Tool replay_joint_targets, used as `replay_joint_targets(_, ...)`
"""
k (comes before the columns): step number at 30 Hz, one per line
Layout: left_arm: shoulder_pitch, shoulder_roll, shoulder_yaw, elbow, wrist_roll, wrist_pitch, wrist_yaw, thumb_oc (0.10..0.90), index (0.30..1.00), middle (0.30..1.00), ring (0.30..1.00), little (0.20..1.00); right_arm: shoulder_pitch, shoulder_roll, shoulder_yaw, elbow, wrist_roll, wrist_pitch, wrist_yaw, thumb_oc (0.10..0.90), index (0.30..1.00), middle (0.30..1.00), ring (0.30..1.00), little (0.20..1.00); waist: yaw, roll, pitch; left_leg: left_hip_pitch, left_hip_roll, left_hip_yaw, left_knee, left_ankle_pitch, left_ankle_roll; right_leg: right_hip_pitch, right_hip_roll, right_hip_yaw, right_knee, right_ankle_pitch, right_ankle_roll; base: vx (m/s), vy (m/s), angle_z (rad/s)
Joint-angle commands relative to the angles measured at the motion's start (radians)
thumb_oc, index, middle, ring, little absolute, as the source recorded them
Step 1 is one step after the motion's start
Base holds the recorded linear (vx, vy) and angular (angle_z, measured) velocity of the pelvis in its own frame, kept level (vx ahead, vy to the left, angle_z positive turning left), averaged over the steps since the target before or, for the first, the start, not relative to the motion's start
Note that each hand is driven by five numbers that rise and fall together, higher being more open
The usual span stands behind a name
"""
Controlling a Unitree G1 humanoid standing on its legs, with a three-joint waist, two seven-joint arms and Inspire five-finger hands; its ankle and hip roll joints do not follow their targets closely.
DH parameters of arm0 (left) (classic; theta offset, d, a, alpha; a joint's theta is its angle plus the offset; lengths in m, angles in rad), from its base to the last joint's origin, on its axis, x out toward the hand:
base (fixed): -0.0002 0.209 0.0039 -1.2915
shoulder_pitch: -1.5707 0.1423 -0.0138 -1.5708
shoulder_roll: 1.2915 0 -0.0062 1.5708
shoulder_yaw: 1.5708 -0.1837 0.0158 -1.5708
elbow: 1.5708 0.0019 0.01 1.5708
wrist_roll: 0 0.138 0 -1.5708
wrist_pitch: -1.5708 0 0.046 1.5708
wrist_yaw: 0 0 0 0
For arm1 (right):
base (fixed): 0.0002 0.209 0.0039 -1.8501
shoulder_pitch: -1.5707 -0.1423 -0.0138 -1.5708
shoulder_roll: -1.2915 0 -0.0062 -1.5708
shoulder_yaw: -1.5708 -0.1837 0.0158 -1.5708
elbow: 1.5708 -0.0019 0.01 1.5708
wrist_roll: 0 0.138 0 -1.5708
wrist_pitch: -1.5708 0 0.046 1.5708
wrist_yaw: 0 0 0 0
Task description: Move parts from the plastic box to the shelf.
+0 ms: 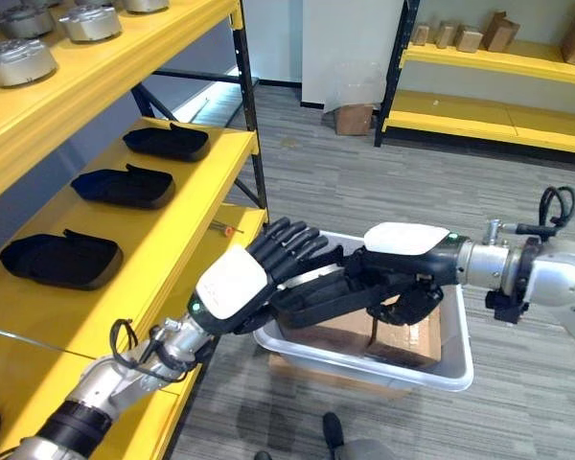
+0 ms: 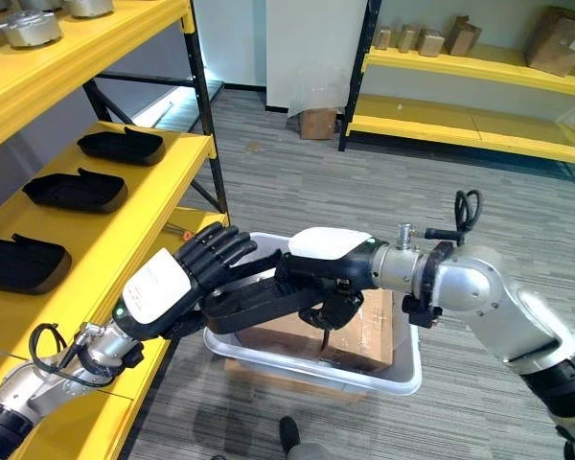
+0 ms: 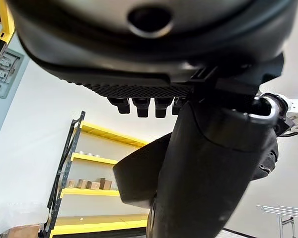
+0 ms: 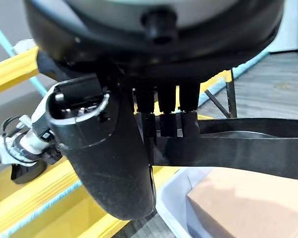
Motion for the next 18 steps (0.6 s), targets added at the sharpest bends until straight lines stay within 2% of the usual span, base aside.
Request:
replay_joint_targets(1, -0.086, 0.011, 0.008, -0.025, -0.086, -0.019, 0.075, 0.900, 1.000, 1.000, 1.000, 1.000, -0.120, 0.012, -0.055, -0.065, 0.036, -0.109, -0.125, 0.400, 0.300, 0.300, 0.300, 0.300, 0.023, -0.037, -0.091, 0.023, 0.034, -0.067, -0.007, -0.097, -0.014, 0.043, -0.041, -0.026, 0.003, -0.079, 0.096, 0.00, 0.000, 0.00)
replay_joint_targets(7, -0.084, -0.002, 0.007, -0.029, -0.102, -0.035, 0.053, 0.900, 1.000, 1.000, 1.000, 1.000, -0.112, 0.029, -0.076, -0.091, 0.031, -0.129, -0.143, 0.400, 0.300, 0.300, 0.300, 0.300, 0.019, -0.033, -0.091, 0.026, 0.035, -0.064, -0.007, -0.099, -0.015, 0.045, -0.040, -0.020, 0.003, -0.082, 0.096, 0.00, 0.000, 0.00)
replay_joint_targets(18, -0.095, -0.045, -0.006, -0.063, -0.157, -0.044, 0.000, 0.900, 1.000, 1.000, 1.000, 1.000, -0.159, 0.076, -0.049, -0.117, 0.043, -0.093, -0.163, 0.400, 0.300, 0.300, 0.300, 0.300, 0.022, -0.028, -0.092, 0.028, 0.036, -0.066, -0.007, -0.099, -0.017, 0.049, -0.042, -0.022, 0.003, -0.085, 0.095, 0.00, 0.000, 0.00)
